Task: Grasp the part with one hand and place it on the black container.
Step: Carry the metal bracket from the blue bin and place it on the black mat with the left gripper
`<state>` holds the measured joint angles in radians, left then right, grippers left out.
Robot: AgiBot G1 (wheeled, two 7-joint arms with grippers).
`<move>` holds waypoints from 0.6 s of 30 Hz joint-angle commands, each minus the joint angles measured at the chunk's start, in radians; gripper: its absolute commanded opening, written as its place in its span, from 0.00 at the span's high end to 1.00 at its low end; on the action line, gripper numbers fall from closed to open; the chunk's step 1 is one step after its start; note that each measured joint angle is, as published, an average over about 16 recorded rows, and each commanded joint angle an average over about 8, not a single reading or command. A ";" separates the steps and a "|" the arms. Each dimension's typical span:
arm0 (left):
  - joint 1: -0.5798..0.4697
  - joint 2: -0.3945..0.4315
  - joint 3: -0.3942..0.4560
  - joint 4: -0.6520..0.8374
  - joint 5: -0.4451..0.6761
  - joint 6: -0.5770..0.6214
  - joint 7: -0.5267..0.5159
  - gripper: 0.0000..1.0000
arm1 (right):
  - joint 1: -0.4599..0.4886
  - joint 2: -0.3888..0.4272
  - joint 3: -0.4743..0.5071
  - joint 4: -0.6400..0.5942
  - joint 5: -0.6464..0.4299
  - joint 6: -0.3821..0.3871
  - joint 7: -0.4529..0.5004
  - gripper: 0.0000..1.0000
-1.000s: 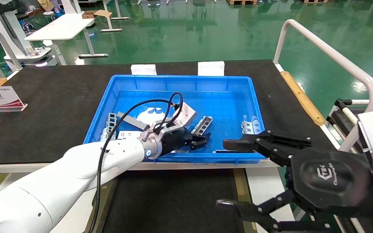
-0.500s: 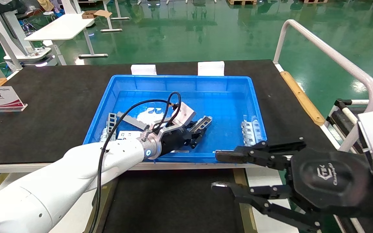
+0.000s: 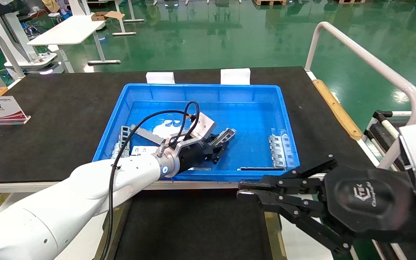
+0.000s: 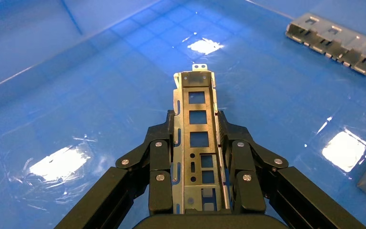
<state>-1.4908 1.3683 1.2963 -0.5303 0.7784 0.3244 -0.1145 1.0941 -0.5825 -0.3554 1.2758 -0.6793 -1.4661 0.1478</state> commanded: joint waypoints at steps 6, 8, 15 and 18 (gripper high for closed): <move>-0.029 -0.003 -0.044 0.010 -0.069 0.026 0.049 1.00 | 0.000 0.000 0.000 0.000 0.000 0.000 0.000 1.00; -0.043 -0.005 -0.060 0.023 -0.088 0.036 0.069 1.00 | 0.000 0.000 0.000 0.000 0.000 0.000 0.000 1.00; -0.087 -0.059 -0.111 0.019 -0.144 0.181 0.146 1.00 | 0.000 0.000 0.000 0.000 0.000 0.000 0.000 1.00; -0.085 -0.124 -0.148 -0.027 -0.184 0.336 0.202 1.00 | 0.000 0.000 0.000 0.000 0.000 0.000 0.000 1.00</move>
<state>-1.5613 1.2383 1.1440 -0.5600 0.5867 0.6750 0.0997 1.0942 -0.5823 -0.3557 1.2758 -0.6791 -1.4660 0.1476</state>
